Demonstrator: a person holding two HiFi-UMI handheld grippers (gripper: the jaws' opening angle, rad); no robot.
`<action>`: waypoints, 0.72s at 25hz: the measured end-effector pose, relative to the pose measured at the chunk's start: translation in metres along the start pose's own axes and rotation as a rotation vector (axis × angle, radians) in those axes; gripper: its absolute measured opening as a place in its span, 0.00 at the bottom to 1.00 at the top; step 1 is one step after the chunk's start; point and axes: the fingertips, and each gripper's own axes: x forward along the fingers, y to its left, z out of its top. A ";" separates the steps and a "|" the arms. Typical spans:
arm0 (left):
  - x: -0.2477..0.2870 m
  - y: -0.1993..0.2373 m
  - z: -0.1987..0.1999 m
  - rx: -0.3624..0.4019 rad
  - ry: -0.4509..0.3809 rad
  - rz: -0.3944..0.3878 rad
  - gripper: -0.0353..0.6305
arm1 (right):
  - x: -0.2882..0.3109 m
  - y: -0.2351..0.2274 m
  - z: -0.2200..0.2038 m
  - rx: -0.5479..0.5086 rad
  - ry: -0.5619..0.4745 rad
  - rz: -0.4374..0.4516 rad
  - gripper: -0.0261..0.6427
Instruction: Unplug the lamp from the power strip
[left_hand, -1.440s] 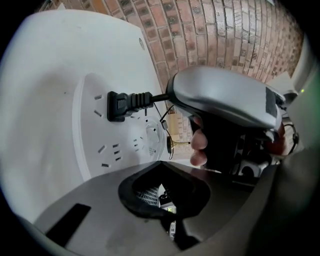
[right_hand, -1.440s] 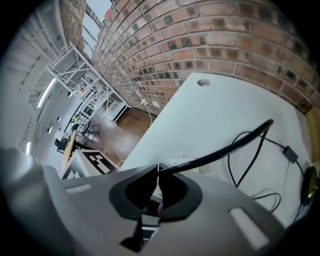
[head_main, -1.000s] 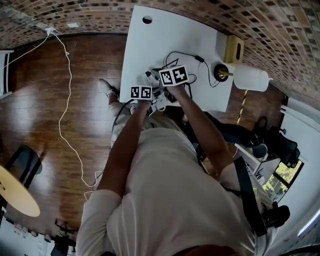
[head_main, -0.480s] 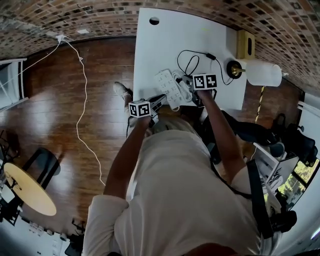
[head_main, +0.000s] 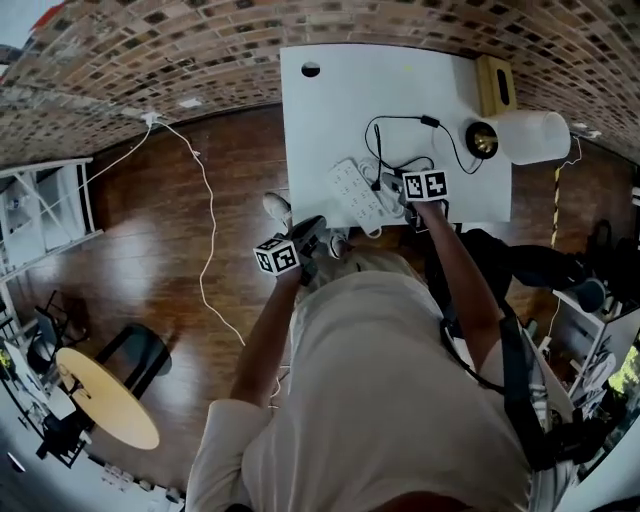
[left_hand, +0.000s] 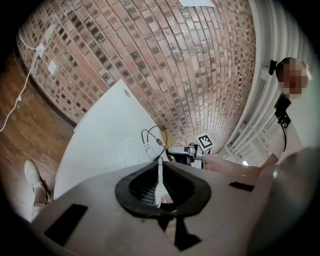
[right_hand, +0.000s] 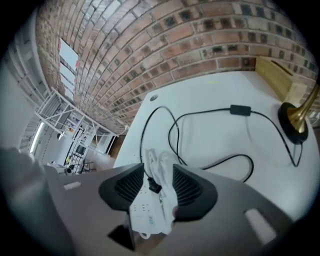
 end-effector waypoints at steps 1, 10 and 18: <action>-0.001 -0.003 0.004 0.006 -0.013 0.014 0.06 | -0.008 -0.002 0.003 0.011 -0.054 -0.002 0.33; -0.010 -0.040 0.138 0.036 -0.263 0.017 0.05 | -0.093 -0.003 0.077 0.113 -0.511 0.009 0.38; -0.043 -0.132 0.251 0.004 -0.406 -0.212 0.07 | -0.250 0.043 0.179 0.003 -0.819 0.143 0.33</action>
